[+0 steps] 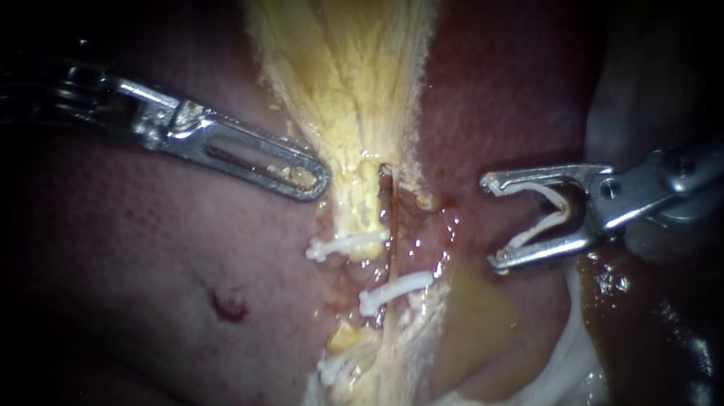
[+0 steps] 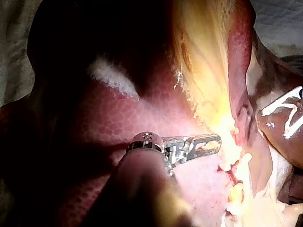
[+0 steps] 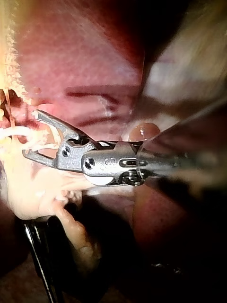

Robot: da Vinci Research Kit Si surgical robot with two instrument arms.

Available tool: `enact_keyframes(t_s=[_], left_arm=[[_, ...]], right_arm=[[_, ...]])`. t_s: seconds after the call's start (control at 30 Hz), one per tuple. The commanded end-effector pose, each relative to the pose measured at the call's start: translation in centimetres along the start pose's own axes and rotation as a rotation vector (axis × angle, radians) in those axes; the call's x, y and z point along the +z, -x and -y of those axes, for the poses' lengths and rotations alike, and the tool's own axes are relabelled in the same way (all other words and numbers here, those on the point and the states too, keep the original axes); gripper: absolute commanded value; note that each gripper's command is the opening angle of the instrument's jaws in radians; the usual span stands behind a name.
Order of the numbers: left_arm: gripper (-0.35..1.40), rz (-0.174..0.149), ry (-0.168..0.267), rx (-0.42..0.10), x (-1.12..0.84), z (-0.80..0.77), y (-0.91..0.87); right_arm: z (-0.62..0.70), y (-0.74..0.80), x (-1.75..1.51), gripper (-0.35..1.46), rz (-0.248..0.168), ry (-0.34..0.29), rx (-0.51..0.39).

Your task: Clipping second clip right tube

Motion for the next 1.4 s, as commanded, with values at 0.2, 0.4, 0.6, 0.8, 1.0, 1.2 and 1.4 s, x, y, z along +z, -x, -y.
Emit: enact_keyframes(t_s=[0.2, 0.4, 0.6, 0.8, 1.0, 1.2, 1.4], left_arm=[[-0.35, -0.005, -0.009, -0.002, -0.14, 0.02, 0.04], [-0.35, 0.013, 0.007, -0.007, -0.49, 0.08, 0.19], [-0.35, 0.043, 0.014, 0.006, -0.86, 0.15, 0.38], [-0.35, 0.047, 0.014, 0.009, -0.95, 0.21, 0.36], [-0.35, 0.047, 0.015, 0.009, -0.94, 0.20, 0.35], [-0.35, 0.048, 0.016, 0.010, -0.93, 0.20, 0.35], [-0.35, 0.048, 0.016, 0.010, -0.93, 0.20, 0.34]], right_arm=[[-0.01, 0.01, 0.00, 0.50, 0.000, 0.000, 0.000], [-0.01, 0.01, 0.00, 0.50, -0.001, -0.003, 0.000], [-0.01, 0.01, 0.00, 0.50, 0.000, -0.003, 0.000], [0.00, 0.01, 0.01, 0.50, -0.001, -0.006, -0.001], [0.02, 0.05, 0.12, 0.50, -0.003, -0.023, -0.005], [0.05, 0.14, 0.39, 0.50, -0.004, -0.037, 0.027], [-0.01, 0.24, 0.67, 0.50, -0.004, -0.068, 0.157]])
